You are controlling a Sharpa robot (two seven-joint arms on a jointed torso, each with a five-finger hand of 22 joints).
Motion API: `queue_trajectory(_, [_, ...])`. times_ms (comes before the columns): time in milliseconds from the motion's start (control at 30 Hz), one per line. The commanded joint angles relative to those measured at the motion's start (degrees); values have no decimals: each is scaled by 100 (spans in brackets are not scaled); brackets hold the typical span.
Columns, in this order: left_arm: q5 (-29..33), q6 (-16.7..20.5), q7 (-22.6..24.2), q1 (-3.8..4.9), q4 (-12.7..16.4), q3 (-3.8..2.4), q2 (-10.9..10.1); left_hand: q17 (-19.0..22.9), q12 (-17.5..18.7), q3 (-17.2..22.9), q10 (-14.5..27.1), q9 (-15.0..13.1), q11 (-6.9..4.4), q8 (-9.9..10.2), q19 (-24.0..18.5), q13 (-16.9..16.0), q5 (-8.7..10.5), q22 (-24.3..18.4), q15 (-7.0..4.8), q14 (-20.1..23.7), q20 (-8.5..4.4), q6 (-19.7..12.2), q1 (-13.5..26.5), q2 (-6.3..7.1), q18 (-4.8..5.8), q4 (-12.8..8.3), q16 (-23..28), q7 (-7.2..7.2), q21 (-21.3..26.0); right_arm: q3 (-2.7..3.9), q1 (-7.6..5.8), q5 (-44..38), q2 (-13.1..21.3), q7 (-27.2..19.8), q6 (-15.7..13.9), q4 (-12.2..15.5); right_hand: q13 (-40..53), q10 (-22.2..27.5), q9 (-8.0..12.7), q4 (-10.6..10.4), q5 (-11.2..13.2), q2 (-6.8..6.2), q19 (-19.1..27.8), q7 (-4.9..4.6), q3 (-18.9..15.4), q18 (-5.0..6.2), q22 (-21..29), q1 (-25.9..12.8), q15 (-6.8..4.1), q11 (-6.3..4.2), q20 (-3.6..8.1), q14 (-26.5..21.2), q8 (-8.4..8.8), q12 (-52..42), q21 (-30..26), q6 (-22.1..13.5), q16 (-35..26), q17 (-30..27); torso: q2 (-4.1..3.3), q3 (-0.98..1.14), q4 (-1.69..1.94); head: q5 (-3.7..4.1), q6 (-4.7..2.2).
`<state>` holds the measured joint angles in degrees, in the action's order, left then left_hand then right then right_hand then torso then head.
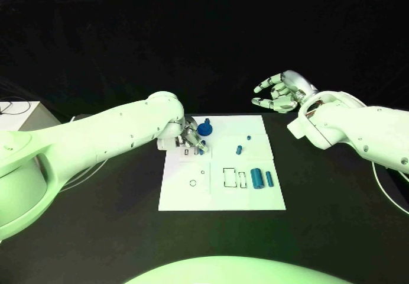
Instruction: Assemble the parts on the task board
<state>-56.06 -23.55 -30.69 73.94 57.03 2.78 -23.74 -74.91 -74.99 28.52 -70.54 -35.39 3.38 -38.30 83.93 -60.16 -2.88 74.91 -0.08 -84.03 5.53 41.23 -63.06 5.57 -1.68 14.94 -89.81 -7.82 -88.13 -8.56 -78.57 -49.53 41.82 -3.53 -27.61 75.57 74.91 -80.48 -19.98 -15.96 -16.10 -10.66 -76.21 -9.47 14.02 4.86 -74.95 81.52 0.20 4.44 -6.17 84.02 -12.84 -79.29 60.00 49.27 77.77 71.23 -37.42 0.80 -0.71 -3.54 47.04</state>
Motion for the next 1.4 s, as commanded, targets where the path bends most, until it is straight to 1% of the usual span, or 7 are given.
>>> queue_trajectory(33, [69,-49,37,-4,3,-1,7,-1509,30,111,38,-27,-11,-50,295,-3,3,1003,-29,-597,-19,-51,-98,-26,52,-32,-19,15,22,1,8,-14,-6,-33,60,4,476,13,-7,3,-23,-53,0,-1,29,98,-176,-18,-5,9,-8,75,-35,4,30,-31,-23,10,2,1,10,0,10])
queue_trajectory(367, [179,15,43,-10,34,0,-25,-1509,60,439,63,-127,-30,-117,283,23,3,985,-45,-597,-32,-63,-199,-85,48,-217,-19,35,32,1,25,-17,-17,-11,98,-11,476,13,-7,3,-23,-53,0,-1,29,98,-176,-18,-5,9,-8,75,-35,4,30,-31,-23,10,4,4,7,-2,23])
queue_trajectory(567, [336,21,44,-17,104,-1,-85,-1509,77,788,64,-321,-88,-302,273,24,2,971,-95,-597,-70,-30,-275,-112,44,-465,-19,102,41,1,36,-20,-18,4,123,-22,476,13,-7,3,-23,-53,0,-1,29,98,-176,-18,-5,9,-8,75,-35,4,30,-31,-23,10,5,5,4,2,28])
queue_trajectory(733, [522,34,46,-24,172,-2,-148,-1509,113,1161,61,-694,-179,-660,262,52,2,954,-172,-597,-139,-36,-234,-108,40,-728,-19,203,53,1,48,-36,-19,21,154,-35,475,11,-9,4,-23,-55,4,-1,35,102,-165,-20,-6,8,-7,73,-37,4,7,-32,-39,-9,3,6,7,8,24])
queue_trajectory(900, [670,115,49,-43,266,-9,-236,-1509,167,1353,83,-1099,-245,-1054,258,125,5,947,-233,-597,-194,-75,-7,-47,37,-790,-19,285,61,1,64,-52,-7,46,199,-43,460,22,-10,-7,-14,-57,7,-2,38,105,-151,-42,-6,9,-6,75,-38,18,-20,-37,-48,-15,6,6,12,15,1])
queue_trajectory(1000, [760,186,49,-52,321,-21,-291,-1509,178,1484,77,-1278,-282,-1229,257,140,3,946,-266,-597,-221,-100,19,-92,37,-838,-19,327,63,1,69,-49,-1,56,214,-52,460,22,-10,-7,-14,-57,7,-2,38,105,-151,-42,-6,9,-6,75,-38,18,-20,-37,-48,-15,10,6,20,11,0])
queue_trajectory(1400, [882,670,64,-59,506,-51,-431,-1509,116,2270,-67,-1673,-345,-1530,282,25,-6,982,-327,-597,-286,-222,127,-80,45,-1173,-19,382,53,0,91,-55,12,77,252,-70,456,24,-11,-13,1,-60,6,-2,40,107,-141,-59,-6,10,-5,75,-41,22,-38,-40,-61,-27,12,5,13,-16,-3])
